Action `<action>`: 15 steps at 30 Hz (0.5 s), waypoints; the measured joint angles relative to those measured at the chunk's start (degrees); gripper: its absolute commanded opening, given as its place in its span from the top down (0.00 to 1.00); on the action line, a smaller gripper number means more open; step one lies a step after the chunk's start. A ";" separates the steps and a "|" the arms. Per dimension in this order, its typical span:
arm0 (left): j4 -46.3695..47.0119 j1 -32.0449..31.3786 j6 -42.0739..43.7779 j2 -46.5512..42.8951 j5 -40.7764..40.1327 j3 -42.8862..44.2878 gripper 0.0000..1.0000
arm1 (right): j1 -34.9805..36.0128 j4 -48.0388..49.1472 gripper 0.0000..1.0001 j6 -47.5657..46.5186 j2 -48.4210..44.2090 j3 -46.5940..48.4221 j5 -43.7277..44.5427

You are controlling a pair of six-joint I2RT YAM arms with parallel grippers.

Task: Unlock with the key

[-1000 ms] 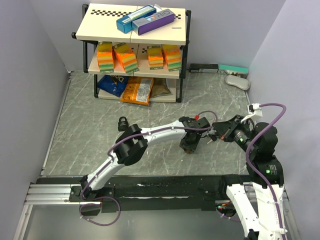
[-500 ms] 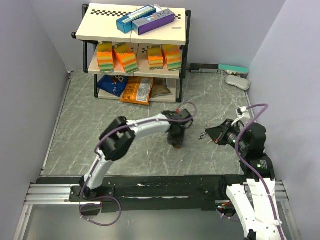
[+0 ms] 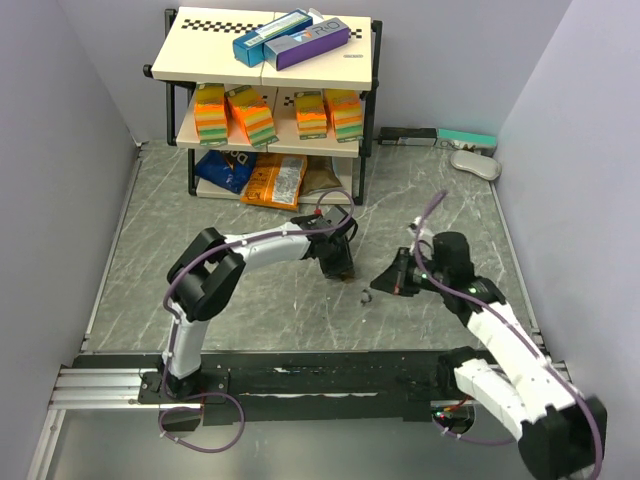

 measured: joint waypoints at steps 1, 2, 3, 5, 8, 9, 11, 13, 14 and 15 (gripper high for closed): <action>0.90 0.00 -0.76 -0.26 0.26 -0.35 0.99 | 1.07 1.64 1.00 0.35 2.03 -0.22 -0.83; 1.60 0.00 -1.22 -0.52 0.28 -0.68 0.99 | 1.70 3.26 1.00 0.66 3.89 -0.52 -1.55; 2.25 0.00 -1.75 -0.79 0.33 -0.96 0.99 | 1.92 4.50 1.00 0.81 5.84 -0.74 -2.16; 3.30 0.00 -2.45 -1.22 0.33 -1.60 0.99 | 2.01 6.80 1.00 1.16 9.90 -0.98 -3.26; 4.72 0.02 -3.08 -1.79 0.33 -2.64 0.99 | 2.14 10.36 1.00 1.75 14.95 -1.88 -4.81; 5.09 0.02 -3.23 -1.92 0.35 -3.02 0.99 | 2.19 11.61 1.00 2.05 16.52 -2.27 -5.33; 5.46 0.00 -3.30 -1.95 0.39 -3.45 0.99 | 2.23 12.90 1.00 2.27 18.71 -2.47 -5.97; 5.62 0.00 -3.45 -1.95 0.42 -3.78 0.99 | 2.23 14.53 1.00 2.23 21.03 -2.47 -6.32; 5.66 0.00 -3.48 -1.95 0.42 -3.80 0.99 | 2.23 15.28 1.00 2.21 22.36 -2.47 -6.51; 5.73 0.02 -3.50 -1.95 0.42 -3.80 0.99 | 2.23 16.04 1.00 2.21 23.71 -2.47 -6.62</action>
